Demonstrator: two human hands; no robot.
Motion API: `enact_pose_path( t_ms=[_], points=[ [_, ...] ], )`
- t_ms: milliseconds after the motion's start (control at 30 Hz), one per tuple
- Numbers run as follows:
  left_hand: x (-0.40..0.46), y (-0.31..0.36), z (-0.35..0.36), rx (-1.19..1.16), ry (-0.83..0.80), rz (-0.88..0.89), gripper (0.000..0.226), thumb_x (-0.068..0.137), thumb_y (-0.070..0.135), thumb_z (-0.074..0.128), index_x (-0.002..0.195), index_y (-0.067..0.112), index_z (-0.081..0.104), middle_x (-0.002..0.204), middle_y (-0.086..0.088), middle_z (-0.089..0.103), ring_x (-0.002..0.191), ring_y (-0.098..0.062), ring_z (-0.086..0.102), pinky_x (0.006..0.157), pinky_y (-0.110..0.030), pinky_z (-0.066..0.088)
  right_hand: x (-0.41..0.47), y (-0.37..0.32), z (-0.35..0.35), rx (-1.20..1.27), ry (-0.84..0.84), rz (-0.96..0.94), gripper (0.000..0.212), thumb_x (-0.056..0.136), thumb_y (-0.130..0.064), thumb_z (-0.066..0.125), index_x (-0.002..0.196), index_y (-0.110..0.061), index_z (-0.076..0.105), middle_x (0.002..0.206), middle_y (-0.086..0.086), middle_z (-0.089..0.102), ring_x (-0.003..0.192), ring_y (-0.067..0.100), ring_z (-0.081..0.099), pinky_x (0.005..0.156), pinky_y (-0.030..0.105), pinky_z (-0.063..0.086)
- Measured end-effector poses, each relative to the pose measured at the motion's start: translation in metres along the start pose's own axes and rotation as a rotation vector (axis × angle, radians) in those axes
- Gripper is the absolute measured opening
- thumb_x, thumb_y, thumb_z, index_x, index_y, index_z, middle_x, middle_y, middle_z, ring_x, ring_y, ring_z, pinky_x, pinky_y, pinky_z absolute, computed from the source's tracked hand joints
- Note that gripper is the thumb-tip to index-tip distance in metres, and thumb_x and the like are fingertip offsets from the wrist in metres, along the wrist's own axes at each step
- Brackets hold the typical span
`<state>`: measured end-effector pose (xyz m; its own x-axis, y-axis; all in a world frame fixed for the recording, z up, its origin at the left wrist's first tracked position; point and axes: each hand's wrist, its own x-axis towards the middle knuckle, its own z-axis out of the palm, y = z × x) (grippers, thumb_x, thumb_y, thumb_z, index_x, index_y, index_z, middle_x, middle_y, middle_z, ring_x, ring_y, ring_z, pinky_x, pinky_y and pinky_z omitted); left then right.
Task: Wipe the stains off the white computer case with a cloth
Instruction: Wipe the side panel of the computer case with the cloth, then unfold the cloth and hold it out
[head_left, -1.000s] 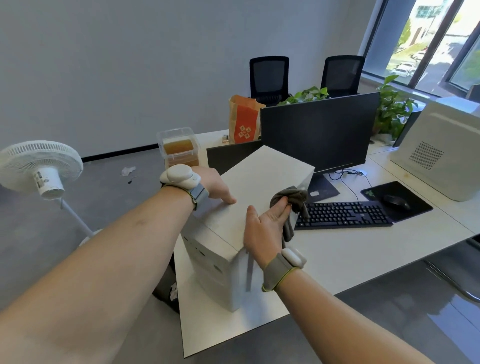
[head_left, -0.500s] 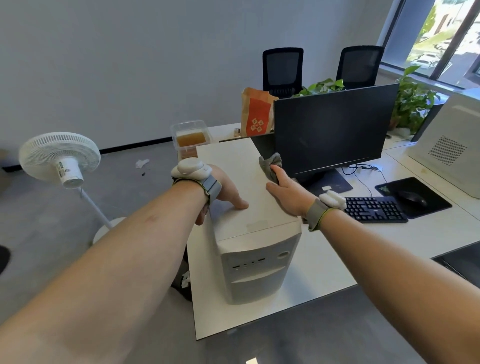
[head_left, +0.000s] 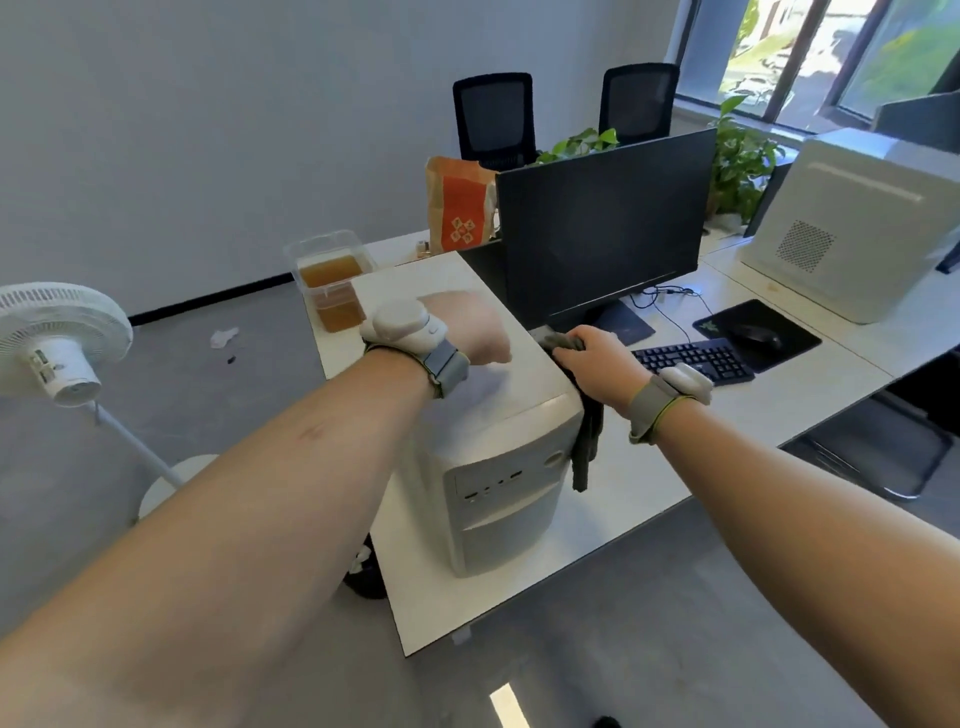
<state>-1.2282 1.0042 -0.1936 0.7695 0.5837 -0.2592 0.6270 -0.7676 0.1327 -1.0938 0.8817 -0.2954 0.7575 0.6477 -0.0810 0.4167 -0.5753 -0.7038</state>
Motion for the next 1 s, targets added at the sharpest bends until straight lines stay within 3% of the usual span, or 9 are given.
enact_pose_path(
  t_ms=[100,267,367,467,567,633,733,900,1000],
  points=[
    [0.009,0.041,0.016,-0.199,-0.058,0.163,0.034,0.095,0.043,0.066,0.09,0.009,0.067,0.074,-0.004,0.074,0.055,-0.016,0.073,0.057,-0.029,0.061,-0.025,0.027,-0.018,0.033,-0.045,0.104,0.021,0.096,-0.025,0.065,0.111,-0.01,0.061,0.102,0.009,0.064,0.101,0.031,0.064,0.093,0.046,0.054],
    [0.004,0.106,0.041,-0.185,-0.069,0.439,0.045,0.08,0.033,0.082,0.114,0.008,0.068,0.097,-0.005,0.073,0.084,-0.02,0.073,0.078,-0.041,0.063,-0.071,0.07,-0.072,0.47,-0.125,0.179,0.02,0.095,-0.002,0.06,0.11,-0.013,0.066,0.106,0.018,0.072,0.1,0.036,0.072,0.091,0.049,0.06],
    [0.005,0.148,0.056,-0.11,-0.167,0.524,0.034,0.079,0.034,0.083,0.104,0.015,0.069,0.095,-0.003,0.071,0.084,-0.018,0.067,0.066,-0.03,0.056,-0.099,0.107,-0.115,0.672,-0.109,0.155,0.026,0.096,0.005,0.055,0.115,-0.011,0.065,0.115,0.024,0.067,0.105,0.038,0.069,0.09,0.047,0.06],
    [0.006,0.204,0.07,-0.445,-0.261,0.538,0.006,0.088,0.015,0.073,0.091,0.014,0.068,0.09,-0.006,0.07,0.081,-0.019,0.066,0.064,-0.026,0.054,-0.124,0.161,-0.16,0.771,-0.09,0.174,0.039,0.092,0.004,0.06,0.128,-0.009,0.061,0.126,0.025,0.065,0.114,0.04,0.067,0.097,0.05,0.057],
    [-0.001,0.273,0.088,-0.702,-0.392,0.556,0.016,0.087,-0.003,0.065,0.097,0.01,0.061,0.099,-0.019,0.07,0.088,-0.031,0.075,0.079,-0.044,0.062,-0.15,0.216,-0.199,0.752,-0.068,0.216,0.046,0.089,-0.009,0.071,0.134,-0.012,0.061,0.127,0.021,0.068,0.119,0.037,0.066,0.104,0.052,0.053],
    [-0.011,0.324,0.101,-0.71,-0.42,0.592,0.025,0.086,-0.009,0.061,0.106,0.007,0.059,0.106,-0.023,0.068,0.093,-0.037,0.074,0.083,-0.05,0.062,-0.165,0.249,-0.225,0.731,-0.015,0.225,0.043,0.088,-0.017,0.076,0.128,-0.007,0.064,0.12,0.022,0.071,0.117,0.037,0.068,0.103,0.051,0.054],
    [-0.022,0.4,0.118,-0.66,-0.397,0.626,0.034,0.085,-0.011,0.062,0.117,0.001,0.058,0.108,-0.024,0.066,0.097,-0.039,0.07,0.082,-0.051,0.062,-0.183,0.299,-0.268,0.741,0.122,0.219,0.024,0.088,-0.008,0.075,0.108,0.001,0.065,0.104,0.025,0.068,0.109,0.038,0.068,0.105,0.055,0.051],
    [-0.015,0.478,0.136,-0.52,-0.377,0.663,0.025,0.084,-0.008,0.068,0.107,0.002,0.067,0.104,-0.024,0.071,0.094,-0.037,0.072,0.079,-0.046,0.063,-0.209,0.355,-0.328,0.749,0.222,0.24,0.021,0.086,0.007,0.07,0.096,-0.007,0.058,0.088,0.011,0.058,0.089,0.028,0.059,0.089,0.044,0.054],
    [-0.017,0.543,0.143,-0.529,-0.403,0.706,0.026,0.085,-0.011,0.064,0.105,0.006,0.068,0.103,-0.024,0.072,0.089,-0.033,0.072,0.082,-0.044,0.063,-0.228,0.384,-0.374,0.851,0.14,0.264,0.017,0.091,-0.02,0.071,0.101,-0.007,0.067,0.093,0.012,0.067,0.093,0.028,0.066,0.086,0.038,0.054]
  ],
)
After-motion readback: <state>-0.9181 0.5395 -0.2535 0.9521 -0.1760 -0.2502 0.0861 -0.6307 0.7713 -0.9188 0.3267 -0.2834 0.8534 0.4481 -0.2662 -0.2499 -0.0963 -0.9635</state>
